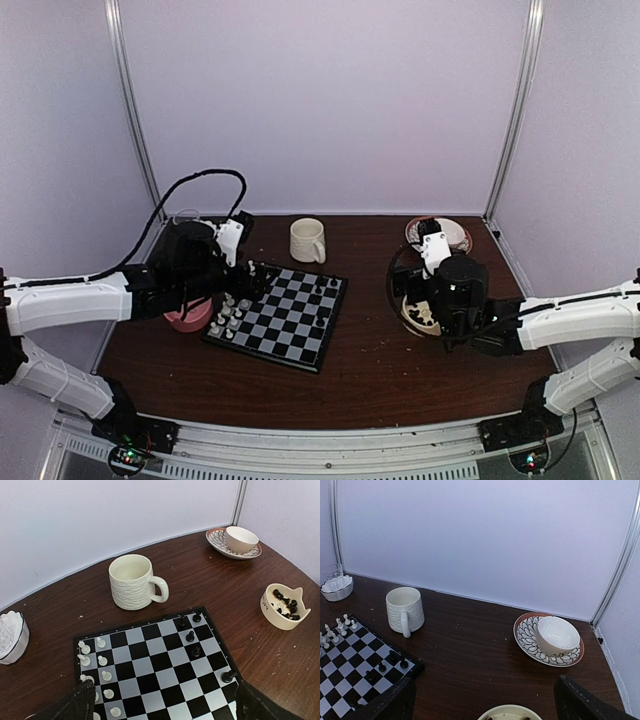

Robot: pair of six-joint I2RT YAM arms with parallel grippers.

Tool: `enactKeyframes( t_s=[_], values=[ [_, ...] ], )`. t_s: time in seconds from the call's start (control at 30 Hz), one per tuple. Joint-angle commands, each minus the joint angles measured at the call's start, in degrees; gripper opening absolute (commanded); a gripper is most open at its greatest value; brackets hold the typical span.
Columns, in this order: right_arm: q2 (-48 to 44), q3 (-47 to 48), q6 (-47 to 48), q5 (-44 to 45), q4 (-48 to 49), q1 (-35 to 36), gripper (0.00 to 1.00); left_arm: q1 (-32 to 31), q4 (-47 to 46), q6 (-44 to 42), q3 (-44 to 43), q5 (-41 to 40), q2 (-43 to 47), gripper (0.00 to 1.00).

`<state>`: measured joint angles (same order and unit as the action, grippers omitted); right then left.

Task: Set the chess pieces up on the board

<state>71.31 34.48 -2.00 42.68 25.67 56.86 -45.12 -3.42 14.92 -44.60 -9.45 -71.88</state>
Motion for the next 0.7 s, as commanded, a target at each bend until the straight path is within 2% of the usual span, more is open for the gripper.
enactKeyframes(
  t_s=[0.0, 0.13, 0.27, 0.4, 0.5, 0.67],
  values=[
    [-0.05, 2.15, -3.87, 0.04, -5.84, -0.42, 0.99, -0.57, -2.77, 1.63, -1.32, -0.25, -1.61, 0.98],
    [-3.86, 0.87, -7.52, 0.14, -9.61, -2.85, 0.91, -0.74, -2.56, 1.57, -1.21, -0.24, -1.39, 0.98],
    [-8.25, -0.38, -16.18, -5.63, -16.92, -9.37, 0.73, -0.87, -2.05, 1.29, -1.39, -0.97, -1.16, 0.98],
    [-10.13, 0.67, -21.09, -9.14, -24.78, -14.58, 0.63, -1.1, -1.12, 0.74, -1.59, -1.85, -0.19, 0.98],
    [-9.93, 2.01, -22.0, -12.21, -30.53, -16.5, 0.61, -1.27, -0.71, 0.58, -1.7, -2.04, 0.06, 0.98],
    [-5.58, 4.3, -22.8, -25.87, -36.78, -23.29, 0.57, -1.72, -0.43, 0.6, -1.57, -1.93, 1.13, 0.98]
  ],
)
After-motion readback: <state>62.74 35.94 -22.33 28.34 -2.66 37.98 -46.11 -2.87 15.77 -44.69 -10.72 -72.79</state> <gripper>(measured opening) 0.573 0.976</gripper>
